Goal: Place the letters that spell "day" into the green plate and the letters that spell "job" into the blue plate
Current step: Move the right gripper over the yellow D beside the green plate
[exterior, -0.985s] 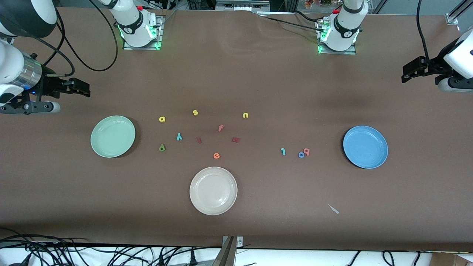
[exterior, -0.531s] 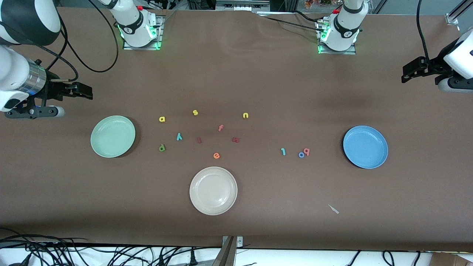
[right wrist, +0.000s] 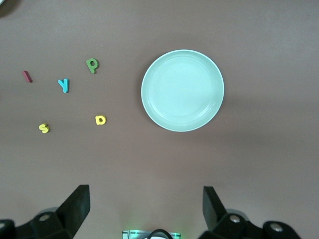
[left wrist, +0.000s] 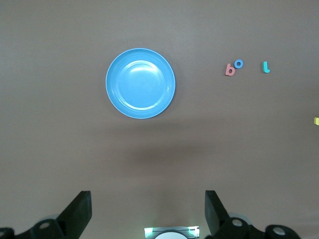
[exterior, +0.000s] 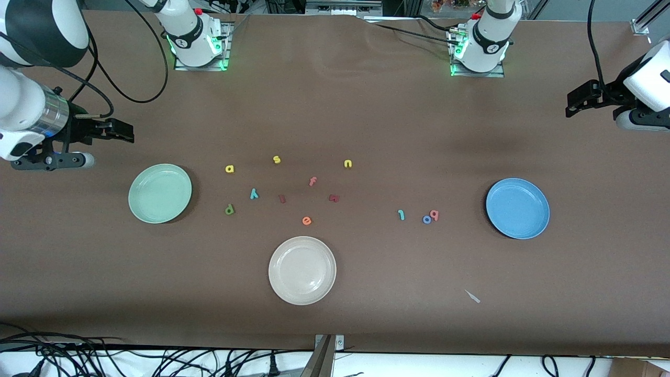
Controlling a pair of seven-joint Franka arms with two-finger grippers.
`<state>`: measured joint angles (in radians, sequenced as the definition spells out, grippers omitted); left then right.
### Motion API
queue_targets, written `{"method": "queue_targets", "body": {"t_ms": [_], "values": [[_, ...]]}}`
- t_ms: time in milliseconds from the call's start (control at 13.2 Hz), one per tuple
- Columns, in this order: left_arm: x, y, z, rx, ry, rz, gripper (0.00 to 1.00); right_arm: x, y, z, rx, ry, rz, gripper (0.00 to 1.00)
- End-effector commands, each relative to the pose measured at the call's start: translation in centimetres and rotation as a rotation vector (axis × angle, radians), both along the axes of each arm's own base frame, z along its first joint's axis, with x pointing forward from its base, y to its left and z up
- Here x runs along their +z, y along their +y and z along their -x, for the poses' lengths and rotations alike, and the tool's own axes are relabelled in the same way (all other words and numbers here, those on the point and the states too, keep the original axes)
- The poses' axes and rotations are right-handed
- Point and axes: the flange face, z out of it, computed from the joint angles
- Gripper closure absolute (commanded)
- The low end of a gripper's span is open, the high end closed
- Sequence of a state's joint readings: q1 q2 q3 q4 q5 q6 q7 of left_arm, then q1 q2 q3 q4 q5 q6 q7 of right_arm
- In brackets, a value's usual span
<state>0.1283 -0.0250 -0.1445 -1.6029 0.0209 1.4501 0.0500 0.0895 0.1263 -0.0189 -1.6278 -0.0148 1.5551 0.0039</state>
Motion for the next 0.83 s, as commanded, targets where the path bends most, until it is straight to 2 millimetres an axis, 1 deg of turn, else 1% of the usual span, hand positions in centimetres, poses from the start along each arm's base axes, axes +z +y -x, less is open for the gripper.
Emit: {"method": "queue_targets", "body": {"t_ms": [0,76,227,455,682,758], "values": [[0.5,-0.2,0.0,0.002,0.001,0.006,0.00,-1.1,0.3,0.1,-0.007,-0.005,-0.012,0.00],[0.5,-0.1,0.0,0.002,0.001,0.006,0.00,-1.3,0.3,0.1,-0.007,-0.010,-0.012,0.00],[0.3,0.1,0.0,0.005,0.004,0.006,0.00,-1.5,1.4,0.1,0.008,-0.015,-0.014,0.00],[0.3,0.4,0.0,0.011,0.004,0.006,0.00,-2.9,2.1,0.2,0.013,-0.017,-0.014,0.00],[0.3,0.6,0.0,0.014,0.004,0.006,0.00,-3.8,3.9,0.5,-0.029,-0.015,-0.004,0.00],[0.3,0.4,0.0,0.011,0.004,0.006,0.00,-4.3,4.2,0.6,-0.038,-0.019,-0.002,0.00]]}}
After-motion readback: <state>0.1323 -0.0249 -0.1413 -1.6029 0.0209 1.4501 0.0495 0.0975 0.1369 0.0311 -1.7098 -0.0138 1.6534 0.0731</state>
